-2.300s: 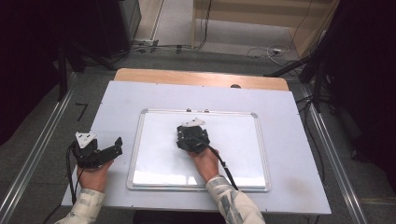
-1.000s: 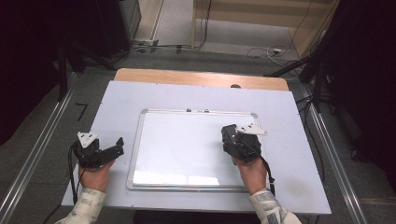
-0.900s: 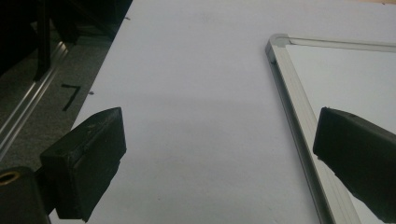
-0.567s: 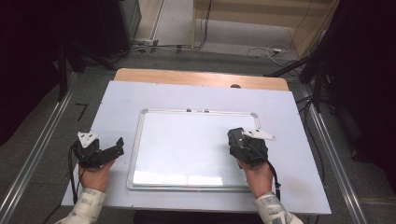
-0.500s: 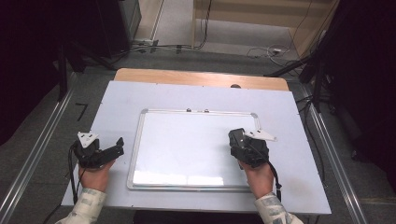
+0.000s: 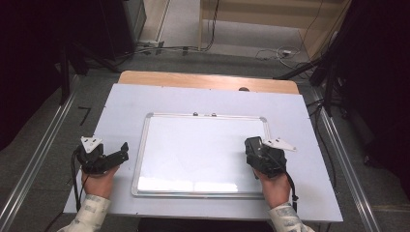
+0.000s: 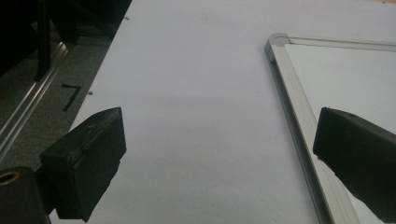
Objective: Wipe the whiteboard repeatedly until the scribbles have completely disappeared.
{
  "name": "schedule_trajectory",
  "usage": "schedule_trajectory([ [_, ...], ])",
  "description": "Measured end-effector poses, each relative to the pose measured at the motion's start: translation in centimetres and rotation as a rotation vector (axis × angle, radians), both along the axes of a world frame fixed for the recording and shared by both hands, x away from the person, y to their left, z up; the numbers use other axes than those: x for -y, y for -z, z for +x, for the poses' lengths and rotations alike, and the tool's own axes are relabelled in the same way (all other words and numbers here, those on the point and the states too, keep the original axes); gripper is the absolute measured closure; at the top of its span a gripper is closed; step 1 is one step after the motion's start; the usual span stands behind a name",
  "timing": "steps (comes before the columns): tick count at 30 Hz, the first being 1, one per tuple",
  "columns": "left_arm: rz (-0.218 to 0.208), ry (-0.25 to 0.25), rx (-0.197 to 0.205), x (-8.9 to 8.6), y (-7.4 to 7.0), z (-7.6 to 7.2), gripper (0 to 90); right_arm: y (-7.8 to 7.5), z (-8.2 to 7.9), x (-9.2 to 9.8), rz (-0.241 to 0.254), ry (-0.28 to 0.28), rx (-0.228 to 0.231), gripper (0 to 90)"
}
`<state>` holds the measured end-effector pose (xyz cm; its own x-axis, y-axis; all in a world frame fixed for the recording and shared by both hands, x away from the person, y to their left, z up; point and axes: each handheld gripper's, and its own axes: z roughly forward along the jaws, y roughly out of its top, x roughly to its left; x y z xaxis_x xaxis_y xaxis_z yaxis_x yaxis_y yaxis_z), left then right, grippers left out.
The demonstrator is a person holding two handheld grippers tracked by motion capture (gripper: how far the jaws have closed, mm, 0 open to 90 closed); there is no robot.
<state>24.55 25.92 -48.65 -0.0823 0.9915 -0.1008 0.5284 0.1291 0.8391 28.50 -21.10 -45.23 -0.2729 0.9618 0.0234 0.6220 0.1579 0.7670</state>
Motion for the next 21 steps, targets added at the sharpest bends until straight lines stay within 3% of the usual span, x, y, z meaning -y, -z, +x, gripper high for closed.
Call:
schedule_trajectory([
  [21, -0.004, -0.001, 0.006, 0.0, 0.0, 0.0, 3.0, 0.8, -0.7, 1.4, 0.007, 0.065, -0.013, 38.5],
])
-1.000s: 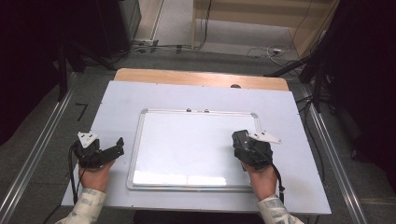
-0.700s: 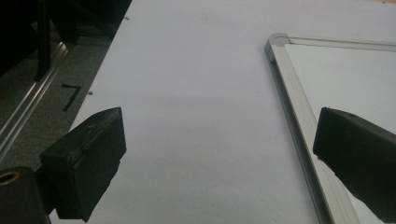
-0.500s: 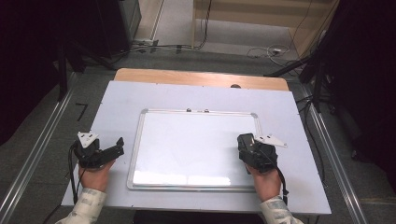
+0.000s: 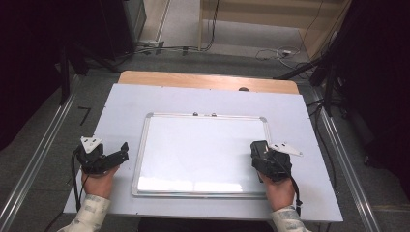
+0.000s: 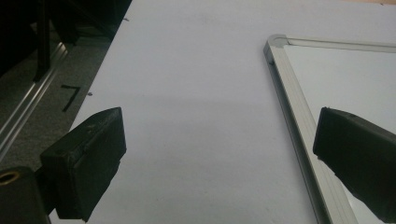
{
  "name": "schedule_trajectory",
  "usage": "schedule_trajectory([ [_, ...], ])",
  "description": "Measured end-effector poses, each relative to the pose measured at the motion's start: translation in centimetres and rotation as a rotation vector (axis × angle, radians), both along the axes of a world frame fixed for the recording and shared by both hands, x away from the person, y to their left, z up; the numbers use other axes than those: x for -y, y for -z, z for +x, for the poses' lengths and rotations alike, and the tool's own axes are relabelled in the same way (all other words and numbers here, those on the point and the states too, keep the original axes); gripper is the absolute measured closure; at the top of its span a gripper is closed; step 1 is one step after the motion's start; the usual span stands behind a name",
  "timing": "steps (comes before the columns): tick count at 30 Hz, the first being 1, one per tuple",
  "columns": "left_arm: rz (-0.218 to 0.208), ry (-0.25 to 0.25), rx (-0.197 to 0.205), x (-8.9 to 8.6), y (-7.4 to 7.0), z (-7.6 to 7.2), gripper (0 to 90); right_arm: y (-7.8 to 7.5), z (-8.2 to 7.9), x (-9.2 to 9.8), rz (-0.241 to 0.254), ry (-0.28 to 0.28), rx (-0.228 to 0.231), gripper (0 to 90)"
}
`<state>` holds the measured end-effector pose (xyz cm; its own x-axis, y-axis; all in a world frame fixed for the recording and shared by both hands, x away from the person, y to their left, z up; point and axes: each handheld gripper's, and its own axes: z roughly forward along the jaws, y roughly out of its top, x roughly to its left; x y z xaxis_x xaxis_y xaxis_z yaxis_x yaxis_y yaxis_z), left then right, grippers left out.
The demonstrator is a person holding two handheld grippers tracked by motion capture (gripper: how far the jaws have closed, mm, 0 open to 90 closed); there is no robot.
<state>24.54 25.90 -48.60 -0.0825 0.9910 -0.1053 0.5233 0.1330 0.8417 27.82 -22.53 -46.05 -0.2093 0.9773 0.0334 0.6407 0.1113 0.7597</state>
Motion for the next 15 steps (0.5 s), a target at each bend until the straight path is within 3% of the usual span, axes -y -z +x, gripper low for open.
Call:
schedule_trajectory([
  [15, -0.003, 0.001, 0.005, -0.05, -0.09, -0.08, 3.0, 0.41, -0.3, 0.35, -0.003, 0.023, -0.007, 38.5],
])
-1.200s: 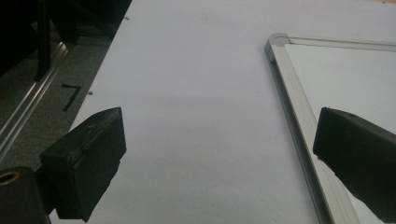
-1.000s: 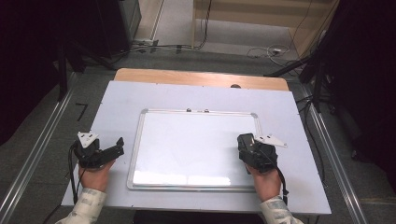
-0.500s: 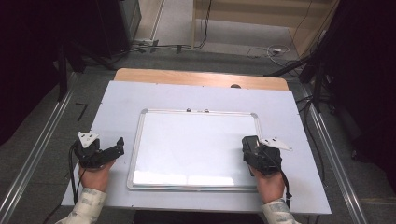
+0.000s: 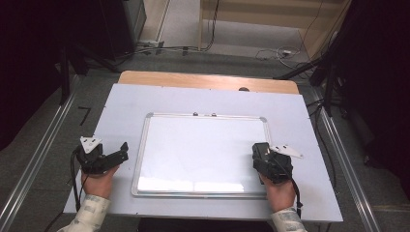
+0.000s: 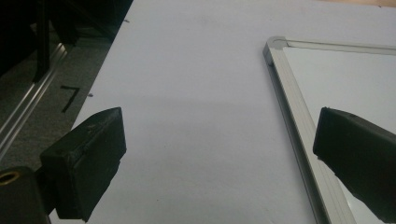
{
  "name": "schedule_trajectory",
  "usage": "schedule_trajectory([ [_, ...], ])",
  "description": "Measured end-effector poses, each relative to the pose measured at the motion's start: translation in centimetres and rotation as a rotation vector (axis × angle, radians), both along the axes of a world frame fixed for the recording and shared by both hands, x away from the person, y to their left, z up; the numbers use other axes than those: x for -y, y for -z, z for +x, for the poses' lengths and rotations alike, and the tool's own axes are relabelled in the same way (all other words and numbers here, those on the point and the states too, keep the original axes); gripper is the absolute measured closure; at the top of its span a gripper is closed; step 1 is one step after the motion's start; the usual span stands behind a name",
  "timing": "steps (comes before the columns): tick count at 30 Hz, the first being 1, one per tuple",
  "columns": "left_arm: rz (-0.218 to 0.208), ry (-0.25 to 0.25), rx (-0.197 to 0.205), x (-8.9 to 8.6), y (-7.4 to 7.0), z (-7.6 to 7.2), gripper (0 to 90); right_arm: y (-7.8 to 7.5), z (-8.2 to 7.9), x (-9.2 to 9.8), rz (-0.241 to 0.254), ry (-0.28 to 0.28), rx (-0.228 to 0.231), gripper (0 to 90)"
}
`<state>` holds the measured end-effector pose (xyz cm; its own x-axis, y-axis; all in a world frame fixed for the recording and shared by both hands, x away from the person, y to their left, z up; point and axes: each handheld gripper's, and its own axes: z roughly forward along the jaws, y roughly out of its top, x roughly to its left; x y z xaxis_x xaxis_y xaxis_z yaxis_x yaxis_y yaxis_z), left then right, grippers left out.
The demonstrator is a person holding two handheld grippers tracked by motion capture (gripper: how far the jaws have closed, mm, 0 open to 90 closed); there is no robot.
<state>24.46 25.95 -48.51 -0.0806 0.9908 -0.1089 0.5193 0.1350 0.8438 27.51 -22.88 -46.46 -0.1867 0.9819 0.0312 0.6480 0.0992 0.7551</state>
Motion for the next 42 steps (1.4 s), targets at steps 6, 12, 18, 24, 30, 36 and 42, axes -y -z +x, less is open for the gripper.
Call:
schedule_trajectory([
  [6, 0.0, 0.001, 0.0, -0.1, 0.0, 0.0, 3.0, 0.4, -0.1, 0.3, -0.003, 0.023, -0.002, 38.4],
  [12, 0.0, 0.0, 0.0, 0.0, 0.0, 0.0, 3.0, 0.9, -0.4, 0.4, -0.022, 0.046, -0.01, 38.4],
  [18, -0.003, 0.0, -0.001, 0.0, 0.0, 0.0, 3.0, 1.5, -0.5, 0.4, -0.032, 0.076, -0.015, 38.4],
  [24, -0.002, 0.0, -0.001, 0.0, 0.0, 0.0, 3.0, 2.1, -0.3, 0.5, -0.039, 0.105, -0.034, 38.4],
  [30, -0.003, 0.001, -0.001, 0.0, 0.0, 0.0, 3.0, 2.6, -0.3, 0.4, -0.053, 0.112, -0.049, 38.4],
  [36, -0.003, 0.002, -0.001, 0.0, 0.0, 0.0, 3.0, 2.7, -0.4, 0.2, -0.073, 0.11, -0.049, 37.9],
  [42, -0.002, 0.002, -0.003, 0.0, 0.0, 0.0, 3.0, 2.3, -0.4, 0.6, -0.029, 0.088, -0.037, 26.0],
])
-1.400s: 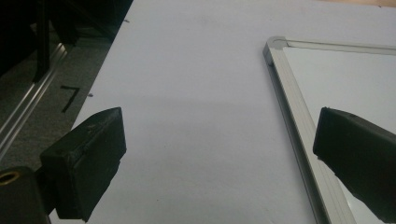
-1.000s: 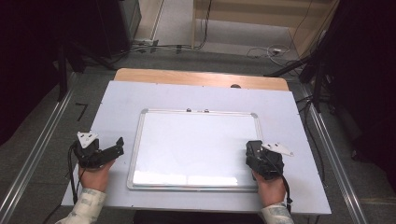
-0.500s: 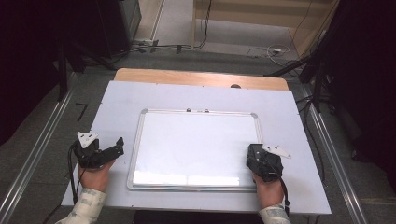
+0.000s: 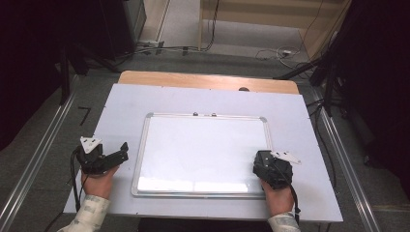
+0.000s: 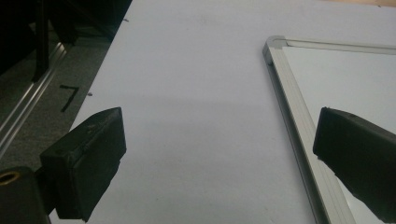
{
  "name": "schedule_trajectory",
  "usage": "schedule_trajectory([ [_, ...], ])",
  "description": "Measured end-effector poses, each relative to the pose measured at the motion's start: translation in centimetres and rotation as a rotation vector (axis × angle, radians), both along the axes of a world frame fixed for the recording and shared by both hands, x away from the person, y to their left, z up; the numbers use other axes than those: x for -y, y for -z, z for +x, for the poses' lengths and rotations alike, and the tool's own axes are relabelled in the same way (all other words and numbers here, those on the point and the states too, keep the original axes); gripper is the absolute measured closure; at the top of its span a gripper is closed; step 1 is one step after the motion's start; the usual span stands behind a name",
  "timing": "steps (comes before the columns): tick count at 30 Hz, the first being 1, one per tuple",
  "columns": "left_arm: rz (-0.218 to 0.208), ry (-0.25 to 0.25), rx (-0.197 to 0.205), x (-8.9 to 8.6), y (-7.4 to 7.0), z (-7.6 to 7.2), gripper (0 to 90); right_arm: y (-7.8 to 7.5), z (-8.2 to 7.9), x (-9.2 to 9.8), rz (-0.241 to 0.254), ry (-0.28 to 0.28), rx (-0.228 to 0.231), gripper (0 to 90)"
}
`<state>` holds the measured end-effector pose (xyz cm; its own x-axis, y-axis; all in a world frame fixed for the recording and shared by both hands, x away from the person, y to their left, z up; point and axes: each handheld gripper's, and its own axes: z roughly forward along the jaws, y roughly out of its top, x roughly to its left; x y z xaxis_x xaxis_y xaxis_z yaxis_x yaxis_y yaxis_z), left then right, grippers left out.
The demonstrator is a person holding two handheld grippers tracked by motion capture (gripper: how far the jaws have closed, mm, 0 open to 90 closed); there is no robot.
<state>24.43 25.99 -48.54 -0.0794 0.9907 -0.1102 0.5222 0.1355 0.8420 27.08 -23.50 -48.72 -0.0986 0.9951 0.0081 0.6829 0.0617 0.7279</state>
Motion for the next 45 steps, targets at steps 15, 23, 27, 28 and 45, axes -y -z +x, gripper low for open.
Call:
schedule_trajectory([
  [15, 0.0, -0.002, 0.004, 0.0, 0.0, 0.0, 3.0, -1.7, -0.3, 0.2, 0.02, -0.082, 0.055, 18.2],
  [23, 0.001, -0.001, 0.004, 0.0, 0.0, 0.0, 3.0, -2.5, -0.6, -0.1, 0.037, -0.137, 0.069, 14.9],
  [27, 0.0, -0.001, 0.007, 0.0, 0.0, 0.0, 3.0, -2.9, -0.7, -0.1, 0.047, -0.165, 0.066, 12.5],
  [28, -0.001, 0.0, 0.008, 0.0, 0.0, 0.0, 3.0, -3.0, -0.7, 0.0, 0.046, -0.167, 0.065, 12.3],
  [45, -0.001, 0.0, 0.008, 0.0, -0.1, 0.0, 3.0, -4.0, -0.9, 0.9, 0.049, -0.167, 0.089, 12.0],
])
